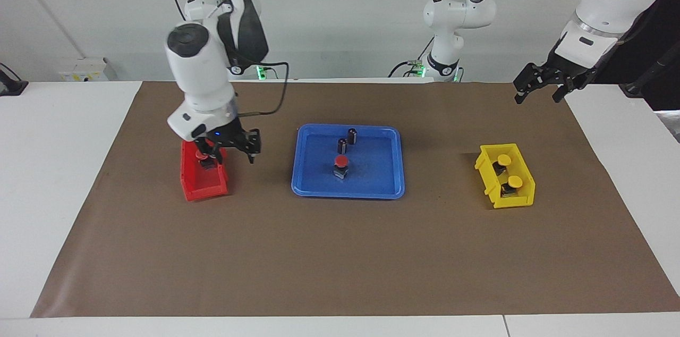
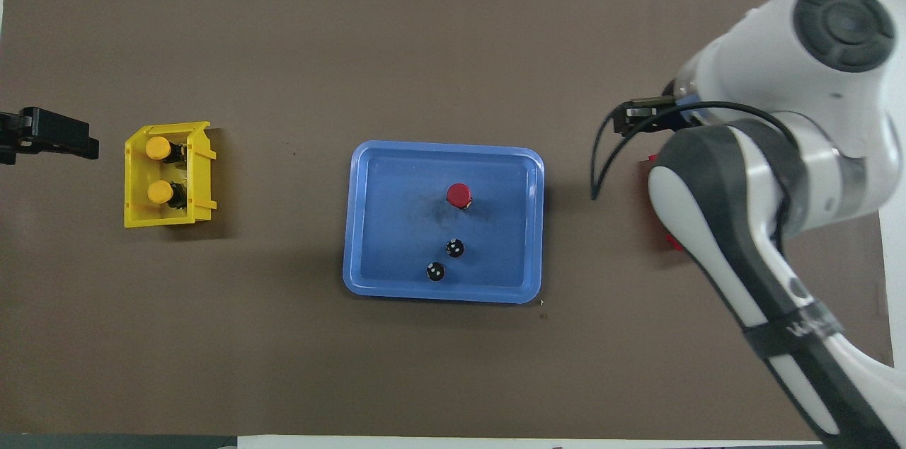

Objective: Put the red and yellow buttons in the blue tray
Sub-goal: 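Grasp the second red button with the right gripper while the left gripper grasps yellow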

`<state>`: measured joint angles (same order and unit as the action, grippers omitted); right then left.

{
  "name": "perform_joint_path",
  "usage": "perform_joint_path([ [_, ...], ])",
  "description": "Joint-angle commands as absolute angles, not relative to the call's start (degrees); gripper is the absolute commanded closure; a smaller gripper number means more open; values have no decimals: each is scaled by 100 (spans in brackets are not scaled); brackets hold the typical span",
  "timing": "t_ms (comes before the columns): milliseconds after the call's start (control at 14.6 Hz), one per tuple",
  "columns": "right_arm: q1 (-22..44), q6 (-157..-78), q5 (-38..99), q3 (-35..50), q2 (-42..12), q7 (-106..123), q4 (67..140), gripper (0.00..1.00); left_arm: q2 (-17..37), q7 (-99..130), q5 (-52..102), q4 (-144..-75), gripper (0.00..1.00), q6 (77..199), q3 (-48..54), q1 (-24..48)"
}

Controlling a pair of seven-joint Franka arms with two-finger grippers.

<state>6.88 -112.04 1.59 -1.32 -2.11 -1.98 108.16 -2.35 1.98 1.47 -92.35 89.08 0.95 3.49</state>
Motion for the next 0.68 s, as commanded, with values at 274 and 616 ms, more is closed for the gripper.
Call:
perform_joint_path([
  [274,-193,-12348,501,-35,677,1194,12866,34,-54,-316,185,-10512,10,10870,44,141],
  [616,-343,-13148,510,-35,501,1503,13324,34,641,-273,185,-10731,20,11932,44,-78],
])
